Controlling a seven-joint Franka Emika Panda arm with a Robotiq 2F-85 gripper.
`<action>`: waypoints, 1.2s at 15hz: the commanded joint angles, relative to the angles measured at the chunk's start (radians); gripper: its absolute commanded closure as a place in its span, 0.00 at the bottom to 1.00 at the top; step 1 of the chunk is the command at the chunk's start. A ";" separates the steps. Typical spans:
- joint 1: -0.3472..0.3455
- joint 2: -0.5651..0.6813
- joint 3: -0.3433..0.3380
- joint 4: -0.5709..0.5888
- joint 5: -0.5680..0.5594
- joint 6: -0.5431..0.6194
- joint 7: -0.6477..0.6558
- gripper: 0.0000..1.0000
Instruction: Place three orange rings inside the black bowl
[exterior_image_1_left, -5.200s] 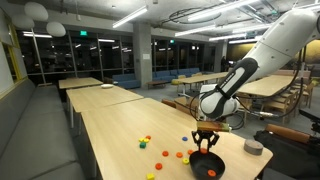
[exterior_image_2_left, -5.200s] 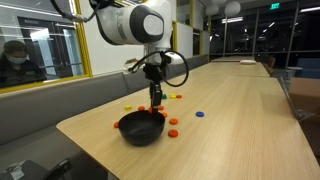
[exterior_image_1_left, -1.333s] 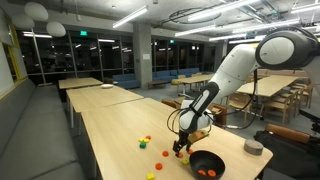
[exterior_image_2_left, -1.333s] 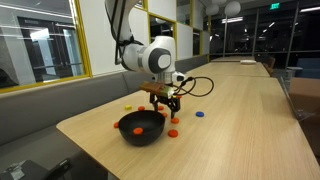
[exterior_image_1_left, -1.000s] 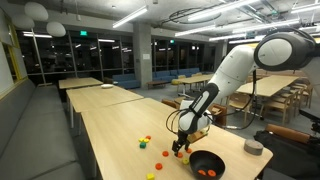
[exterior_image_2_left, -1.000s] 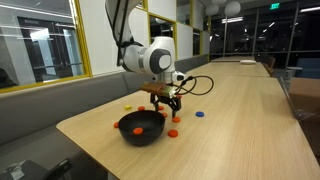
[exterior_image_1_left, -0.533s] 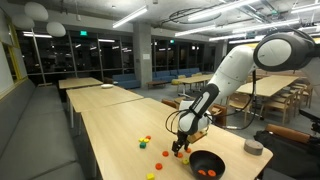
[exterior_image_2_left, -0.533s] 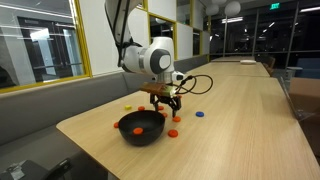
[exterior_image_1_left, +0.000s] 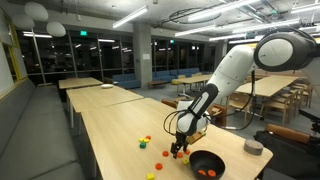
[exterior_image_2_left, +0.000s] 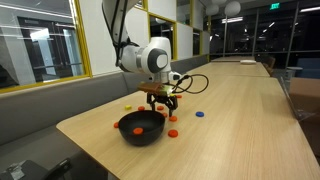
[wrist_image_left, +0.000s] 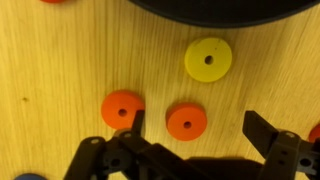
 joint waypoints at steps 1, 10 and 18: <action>0.016 -0.003 -0.006 0.021 -0.026 -0.030 0.024 0.00; 0.024 -0.016 -0.001 0.017 -0.025 -0.030 0.017 0.00; 0.030 -0.003 -0.002 0.026 -0.029 -0.029 0.016 0.00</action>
